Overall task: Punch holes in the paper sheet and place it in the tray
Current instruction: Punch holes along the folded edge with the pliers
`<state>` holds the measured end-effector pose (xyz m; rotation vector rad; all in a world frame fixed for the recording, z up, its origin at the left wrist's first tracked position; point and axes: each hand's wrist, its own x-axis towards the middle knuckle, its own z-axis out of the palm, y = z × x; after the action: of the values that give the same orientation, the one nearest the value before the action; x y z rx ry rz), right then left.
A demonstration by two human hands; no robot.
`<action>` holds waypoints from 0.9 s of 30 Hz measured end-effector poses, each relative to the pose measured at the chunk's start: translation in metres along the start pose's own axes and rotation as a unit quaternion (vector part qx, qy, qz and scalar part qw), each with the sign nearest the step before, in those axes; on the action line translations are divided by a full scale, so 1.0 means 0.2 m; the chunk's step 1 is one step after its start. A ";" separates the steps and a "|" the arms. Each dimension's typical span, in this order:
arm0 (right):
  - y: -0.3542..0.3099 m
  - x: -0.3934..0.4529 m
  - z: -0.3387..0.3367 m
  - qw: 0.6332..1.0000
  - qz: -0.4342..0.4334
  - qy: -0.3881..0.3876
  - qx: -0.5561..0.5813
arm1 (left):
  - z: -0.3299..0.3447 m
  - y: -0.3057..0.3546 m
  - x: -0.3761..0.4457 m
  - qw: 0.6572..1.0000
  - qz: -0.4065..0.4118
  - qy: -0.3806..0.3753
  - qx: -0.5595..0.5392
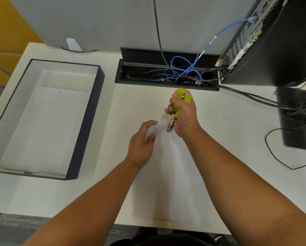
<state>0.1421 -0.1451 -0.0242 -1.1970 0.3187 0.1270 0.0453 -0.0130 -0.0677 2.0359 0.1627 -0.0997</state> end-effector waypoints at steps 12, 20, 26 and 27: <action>0.02 -0.03 0.02 1.000 0.006 0.019 -0.005 | -0.01 0.01 0.01 1.000 -0.020 -0.014 0.019; 0.04 -0.03 0.02 1.000 -0.007 0.015 -0.010 | 0.00 0.07 0.09 0.972 0.001 -0.010 0.235; 0.07 -0.02 0.01 1.000 -0.007 0.020 -0.007 | 0.00 0.05 0.13 0.964 -0.014 -0.038 0.263; 0.08 -0.02 0.01 1.000 -0.005 0.021 -0.003 | 0.01 0.04 0.13 0.963 -0.018 -0.042 0.264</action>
<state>0.1342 -0.1376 -0.0357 -1.2094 0.3493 0.0935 0.0726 -0.0158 -0.0644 2.5559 0.1274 -0.2764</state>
